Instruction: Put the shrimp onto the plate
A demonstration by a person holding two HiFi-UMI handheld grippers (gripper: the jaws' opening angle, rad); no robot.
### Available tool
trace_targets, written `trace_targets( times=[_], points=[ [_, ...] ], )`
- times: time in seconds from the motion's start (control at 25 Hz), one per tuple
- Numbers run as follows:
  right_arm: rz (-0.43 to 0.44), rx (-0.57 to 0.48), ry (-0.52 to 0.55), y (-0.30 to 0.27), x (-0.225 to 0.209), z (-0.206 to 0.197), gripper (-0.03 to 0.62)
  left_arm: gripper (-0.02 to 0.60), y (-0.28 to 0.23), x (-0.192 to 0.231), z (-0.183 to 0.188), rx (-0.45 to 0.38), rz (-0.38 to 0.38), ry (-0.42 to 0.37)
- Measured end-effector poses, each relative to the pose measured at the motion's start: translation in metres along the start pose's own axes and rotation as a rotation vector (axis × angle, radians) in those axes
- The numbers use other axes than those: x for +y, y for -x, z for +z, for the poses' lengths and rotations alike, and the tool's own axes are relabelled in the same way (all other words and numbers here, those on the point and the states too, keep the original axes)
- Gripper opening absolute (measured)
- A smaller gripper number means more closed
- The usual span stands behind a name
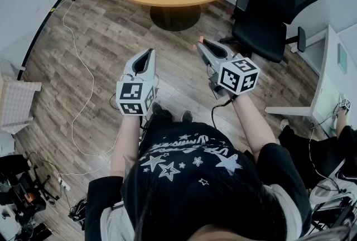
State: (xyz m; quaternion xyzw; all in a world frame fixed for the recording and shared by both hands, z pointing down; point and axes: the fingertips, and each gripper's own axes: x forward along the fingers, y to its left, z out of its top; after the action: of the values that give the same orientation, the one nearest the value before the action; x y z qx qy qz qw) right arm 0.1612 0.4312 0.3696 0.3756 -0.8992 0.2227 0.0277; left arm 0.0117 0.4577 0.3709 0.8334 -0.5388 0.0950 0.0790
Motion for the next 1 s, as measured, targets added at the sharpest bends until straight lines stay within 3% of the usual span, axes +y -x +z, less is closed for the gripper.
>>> trace_targets(
  times=[0.6, 1.0],
  points=[
    [-0.009, -0.003, 0.009, 0.008, -0.007, 0.001, 0.063, 0.002, 0.0, -0.007, 0.0, -0.006, 0.004, 0.0],
    [0.003, 0.018, -0.072, 0.006, -0.024, -0.008, 0.066, 0.002, 0.002, -0.004, -0.01, 0.019, 0.041, 0.013]
  ],
)
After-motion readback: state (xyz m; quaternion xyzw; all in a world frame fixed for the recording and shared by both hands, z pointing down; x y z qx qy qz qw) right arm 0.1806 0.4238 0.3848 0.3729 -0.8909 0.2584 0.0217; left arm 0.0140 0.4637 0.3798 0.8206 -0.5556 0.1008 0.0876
